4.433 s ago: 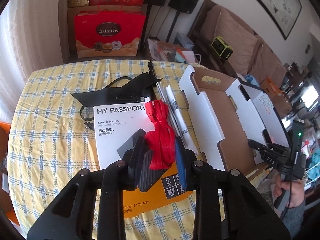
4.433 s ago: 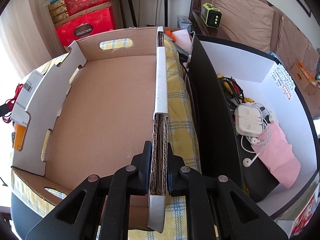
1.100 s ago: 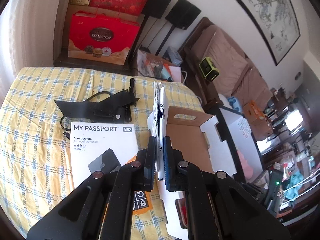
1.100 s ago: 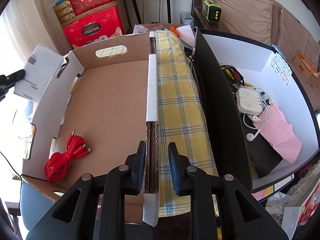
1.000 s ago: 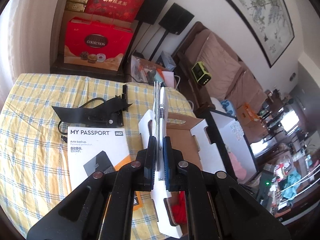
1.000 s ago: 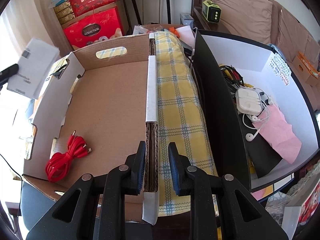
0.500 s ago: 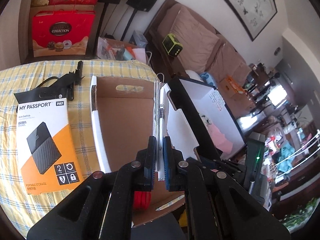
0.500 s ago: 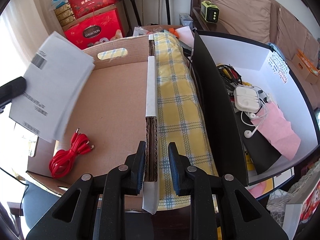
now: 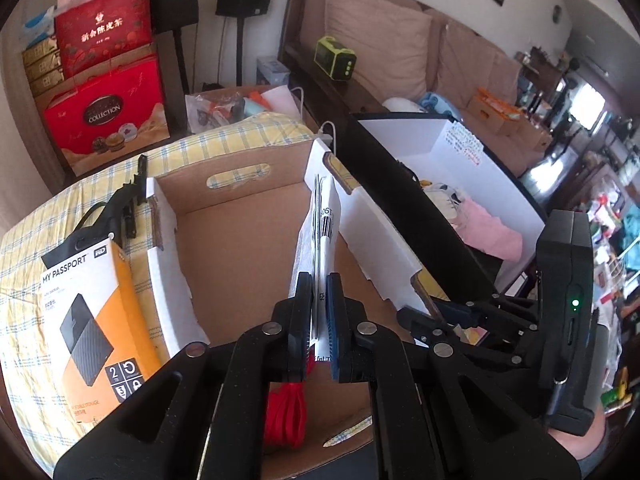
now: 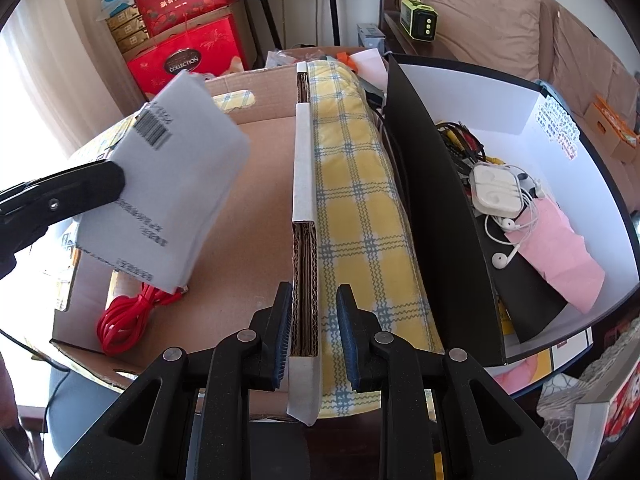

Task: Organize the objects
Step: 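Carry the white papers over the cardboard tray with the left tool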

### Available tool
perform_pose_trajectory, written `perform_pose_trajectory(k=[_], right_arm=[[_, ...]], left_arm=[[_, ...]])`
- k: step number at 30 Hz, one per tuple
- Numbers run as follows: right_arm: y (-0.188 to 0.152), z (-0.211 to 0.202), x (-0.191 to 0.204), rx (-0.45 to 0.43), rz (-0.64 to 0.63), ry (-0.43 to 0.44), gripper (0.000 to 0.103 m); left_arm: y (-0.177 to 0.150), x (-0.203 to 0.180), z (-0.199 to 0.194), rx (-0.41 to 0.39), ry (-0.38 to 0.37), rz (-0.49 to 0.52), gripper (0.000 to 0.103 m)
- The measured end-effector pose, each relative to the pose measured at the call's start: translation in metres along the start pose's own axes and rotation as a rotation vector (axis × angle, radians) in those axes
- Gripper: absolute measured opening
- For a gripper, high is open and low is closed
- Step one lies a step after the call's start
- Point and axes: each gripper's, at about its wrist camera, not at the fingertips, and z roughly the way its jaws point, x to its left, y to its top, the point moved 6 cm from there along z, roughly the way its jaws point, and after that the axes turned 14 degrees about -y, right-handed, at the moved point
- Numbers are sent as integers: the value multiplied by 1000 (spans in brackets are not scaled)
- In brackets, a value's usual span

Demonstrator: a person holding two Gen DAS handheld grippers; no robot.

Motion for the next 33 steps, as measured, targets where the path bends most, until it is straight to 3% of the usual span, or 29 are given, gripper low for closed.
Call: perform_pose_trajectory(k=[7,9,14,17,20,28,33], right_arm=[[-2,-1,-3,1,6,2,22],[-3,-1,-4,0,5,3,22],[-3,-1,-5,1,5,3,23],[-3,-2,-5,0,2,2,23],[-3,-3,-5,-1,2,1,23],[-1,-9,-6,-13,4,0,25],[-1,-11,-6,-13,7,1,26]], left_arm=[[-2,-14,20,68,-28,18,11],[-3,-16,25,79,-87,-3,15],[-6,-13,22,65,-187,-64,46],[-4,-6,14,46,-230,-108,56],[-1,8,4,25,-260,-163,58],[-1,47,-8,13,-221,-241,58],[-12,35,-3,58,-226,-139,60]])
